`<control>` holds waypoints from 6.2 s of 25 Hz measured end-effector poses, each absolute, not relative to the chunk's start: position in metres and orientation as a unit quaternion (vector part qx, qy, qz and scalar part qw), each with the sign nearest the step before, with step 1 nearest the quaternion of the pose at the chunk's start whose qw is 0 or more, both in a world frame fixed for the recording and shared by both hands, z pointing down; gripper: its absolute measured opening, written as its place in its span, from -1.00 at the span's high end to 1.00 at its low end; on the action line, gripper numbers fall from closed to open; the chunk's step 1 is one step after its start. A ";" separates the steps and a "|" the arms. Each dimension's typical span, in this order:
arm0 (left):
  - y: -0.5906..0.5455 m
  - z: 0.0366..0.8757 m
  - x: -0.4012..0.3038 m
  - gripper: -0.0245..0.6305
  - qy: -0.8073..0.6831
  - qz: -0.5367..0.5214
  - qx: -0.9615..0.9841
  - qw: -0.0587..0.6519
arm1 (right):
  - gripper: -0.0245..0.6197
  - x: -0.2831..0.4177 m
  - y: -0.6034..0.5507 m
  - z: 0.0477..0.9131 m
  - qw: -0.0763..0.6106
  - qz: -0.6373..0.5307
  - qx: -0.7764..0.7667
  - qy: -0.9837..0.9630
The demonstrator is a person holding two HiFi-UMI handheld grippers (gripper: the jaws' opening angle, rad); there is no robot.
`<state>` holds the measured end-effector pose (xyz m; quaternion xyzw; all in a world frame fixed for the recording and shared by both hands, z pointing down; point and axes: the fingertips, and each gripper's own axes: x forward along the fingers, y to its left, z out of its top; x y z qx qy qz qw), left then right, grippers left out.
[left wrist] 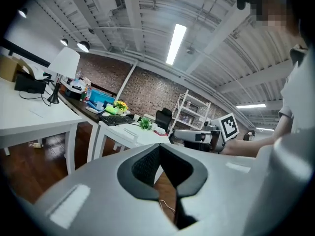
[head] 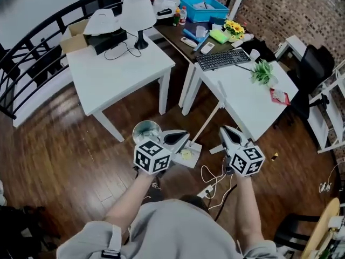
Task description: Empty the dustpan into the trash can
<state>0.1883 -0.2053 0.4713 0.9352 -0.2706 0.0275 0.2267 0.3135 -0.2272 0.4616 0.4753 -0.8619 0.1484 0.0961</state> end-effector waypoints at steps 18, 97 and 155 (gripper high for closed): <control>-0.282 0.544 0.262 0.91 -0.265 0.093 0.919 0.276 | 0.40 0.422 -0.385 0.590 0.159 0.227 0.505 -0.817; -0.219 0.503 -0.076 0.91 -0.466 0.021 0.846 0.259 | 0.60 0.060 -0.486 0.290 0.117 0.017 0.527 -0.841; -0.205 0.495 -0.364 0.91 -0.299 0.020 0.923 0.243 | 0.58 -0.304 -0.270 0.374 0.158 -0.091 0.554 -0.812</control>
